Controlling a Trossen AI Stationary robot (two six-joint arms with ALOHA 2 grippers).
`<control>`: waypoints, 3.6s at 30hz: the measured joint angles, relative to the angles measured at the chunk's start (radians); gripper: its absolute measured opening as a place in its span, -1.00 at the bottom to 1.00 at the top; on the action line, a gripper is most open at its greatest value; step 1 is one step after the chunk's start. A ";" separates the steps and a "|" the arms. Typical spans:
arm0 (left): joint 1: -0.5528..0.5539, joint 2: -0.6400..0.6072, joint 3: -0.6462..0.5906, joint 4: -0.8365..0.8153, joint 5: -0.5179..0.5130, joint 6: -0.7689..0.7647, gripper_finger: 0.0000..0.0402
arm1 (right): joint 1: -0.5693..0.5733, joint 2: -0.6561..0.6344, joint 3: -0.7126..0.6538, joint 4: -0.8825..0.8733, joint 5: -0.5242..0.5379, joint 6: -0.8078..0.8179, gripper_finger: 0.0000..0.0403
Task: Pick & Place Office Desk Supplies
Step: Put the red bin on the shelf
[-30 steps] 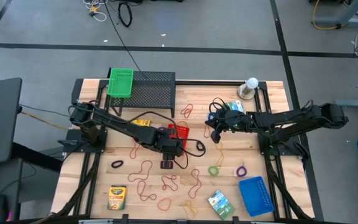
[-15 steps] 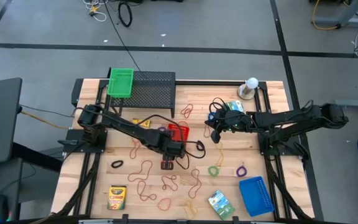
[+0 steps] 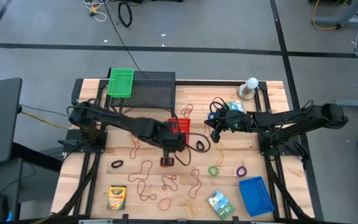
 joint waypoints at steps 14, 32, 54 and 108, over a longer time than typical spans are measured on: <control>0.310 -0.069 0.285 -0.411 -0.109 0.190 -0.93 | 0.001 0.000 0.000 0.021 0.014 -0.078 -0.95; 0.667 -0.363 -0.245 -0.097 0.080 0.574 -0.94 | -0.017 0.000 0.000 0.090 0.088 -0.071 -0.96; 0.776 -0.362 -0.315 -0.075 0.158 0.668 -0.91 | -0.063 0.001 0.000 0.143 0.104 -0.060 -0.96; 0.880 -0.333 -0.231 -0.187 0.154 0.350 -0.92 | -0.066 0.001 0.000 0.158 0.061 -0.016 -0.96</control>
